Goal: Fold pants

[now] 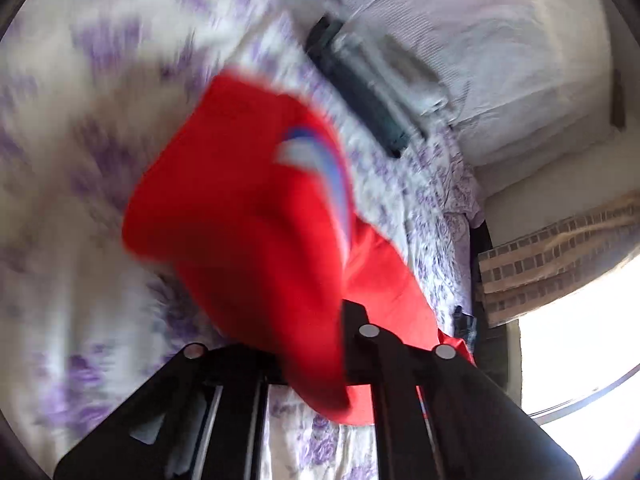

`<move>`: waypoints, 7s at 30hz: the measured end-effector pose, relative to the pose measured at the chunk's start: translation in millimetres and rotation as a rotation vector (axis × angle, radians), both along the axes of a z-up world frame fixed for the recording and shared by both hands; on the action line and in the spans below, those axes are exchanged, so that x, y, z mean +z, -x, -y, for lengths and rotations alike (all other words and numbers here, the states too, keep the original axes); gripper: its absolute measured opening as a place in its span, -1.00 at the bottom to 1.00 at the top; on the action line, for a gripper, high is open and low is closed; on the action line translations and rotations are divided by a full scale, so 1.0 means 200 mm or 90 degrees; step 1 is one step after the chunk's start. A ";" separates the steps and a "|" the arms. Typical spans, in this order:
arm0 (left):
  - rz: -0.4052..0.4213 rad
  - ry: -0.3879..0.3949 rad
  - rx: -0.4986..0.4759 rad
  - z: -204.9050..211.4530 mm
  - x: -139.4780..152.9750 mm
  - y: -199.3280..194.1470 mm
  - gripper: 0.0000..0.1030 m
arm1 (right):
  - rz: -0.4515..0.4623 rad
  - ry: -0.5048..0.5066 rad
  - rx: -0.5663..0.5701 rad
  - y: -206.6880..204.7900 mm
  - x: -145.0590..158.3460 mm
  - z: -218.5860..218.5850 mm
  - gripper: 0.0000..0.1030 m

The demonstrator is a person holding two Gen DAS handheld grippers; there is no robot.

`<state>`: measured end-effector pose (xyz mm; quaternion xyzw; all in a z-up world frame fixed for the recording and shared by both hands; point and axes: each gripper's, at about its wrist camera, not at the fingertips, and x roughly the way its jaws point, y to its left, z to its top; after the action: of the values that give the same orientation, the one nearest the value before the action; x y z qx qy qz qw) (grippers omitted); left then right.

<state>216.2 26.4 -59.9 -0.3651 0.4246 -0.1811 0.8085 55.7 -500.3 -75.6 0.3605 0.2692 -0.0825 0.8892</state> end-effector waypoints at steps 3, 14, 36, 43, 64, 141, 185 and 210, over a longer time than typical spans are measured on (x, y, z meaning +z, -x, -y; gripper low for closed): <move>0.095 -0.055 0.041 -0.12 0.25 0.15 -0.87 | 0.033 0.041 0.076 -0.05 0.14 -0.20 -0.81; 0.004 -0.118 0.154 -0.82 -0.08 0.65 -0.53 | -0.059 -0.002 0.236 -0.04 -0.06 -0.60 -0.56; 0.021 -0.078 0.146 -0.87 -0.07 0.65 -0.03 | -0.081 0.066 0.083 0.10 0.03 -0.25 0.44; 0.031 -0.049 0.164 -0.96 0.01 0.79 -0.03 | -0.037 0.018 0.032 0.35 0.06 -0.05 0.24; 0.012 -0.021 0.113 -0.84 0.09 0.74 -0.56 | -0.011 0.062 0.120 0.38 0.14 -0.37 0.24; 0.038 -0.324 0.125 -0.85 -0.08 0.08 0.50 | -0.106 0.202 0.157 -0.54 0.12 -0.45 0.40; 0.166 -0.376 0.118 -0.69 0.14 0.18 0.91 | -0.032 0.293 0.373 -0.59 0.21 -1.76 0.93; 0.109 -0.351 -0.064 -0.83 0.03 -0.46 0.89 | 0.037 0.151 0.349 -0.62 0.10 -1.41 0.93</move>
<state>307.6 192.7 -54.4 -0.0935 0.4053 -0.1289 0.9002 179.5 -218.2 -55.6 0.1701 0.3195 0.1399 0.9217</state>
